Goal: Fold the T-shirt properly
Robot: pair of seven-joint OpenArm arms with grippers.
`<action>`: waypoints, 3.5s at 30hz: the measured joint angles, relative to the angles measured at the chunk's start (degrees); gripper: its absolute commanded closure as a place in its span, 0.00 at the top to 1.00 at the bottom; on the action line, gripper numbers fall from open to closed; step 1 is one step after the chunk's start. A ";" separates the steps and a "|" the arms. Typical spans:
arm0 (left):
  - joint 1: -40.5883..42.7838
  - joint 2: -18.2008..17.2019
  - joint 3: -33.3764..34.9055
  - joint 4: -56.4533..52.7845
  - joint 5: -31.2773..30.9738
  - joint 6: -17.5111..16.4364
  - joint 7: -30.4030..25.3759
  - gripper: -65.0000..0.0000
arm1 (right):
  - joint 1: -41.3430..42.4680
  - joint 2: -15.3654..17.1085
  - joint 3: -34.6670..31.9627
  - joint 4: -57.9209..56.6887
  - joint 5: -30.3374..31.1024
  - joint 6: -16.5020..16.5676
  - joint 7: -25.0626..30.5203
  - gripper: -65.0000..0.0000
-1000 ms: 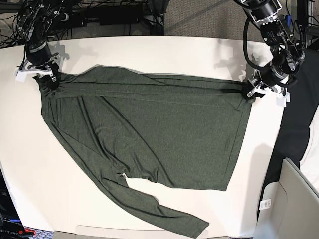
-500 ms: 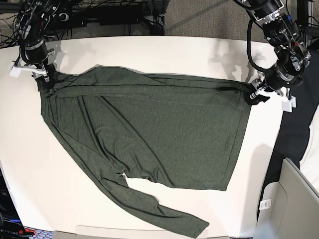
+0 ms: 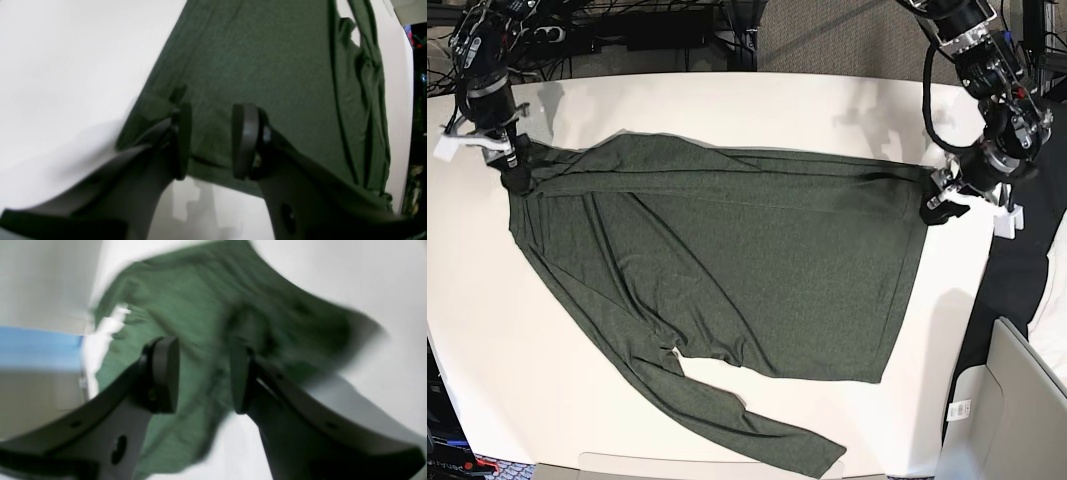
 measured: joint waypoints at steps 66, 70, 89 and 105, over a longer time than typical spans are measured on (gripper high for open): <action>-0.85 6.69 -9.27 -16.70 -2.56 -0.81 0.61 0.00 | -5.79 -0.37 -5.22 -0.39 -8.61 -0.24 -0.28 0.39; -0.76 6.67 -9.33 -16.65 -2.58 -0.81 0.61 0.00 | -5.81 -0.37 -5.20 -0.44 -8.63 -0.48 -0.28 0.39; -0.61 6.51 -9.42 -16.65 -2.60 -0.83 0.79 0.00 | -1.75 -2.05 0.11 -8.46 -6.64 0.68 1.20 0.60; 0.04 6.36 -9.42 -16.50 -3.06 -0.85 0.83 0.00 | 3.54 -2.10 0.68 -12.87 -7.54 0.28 1.03 0.12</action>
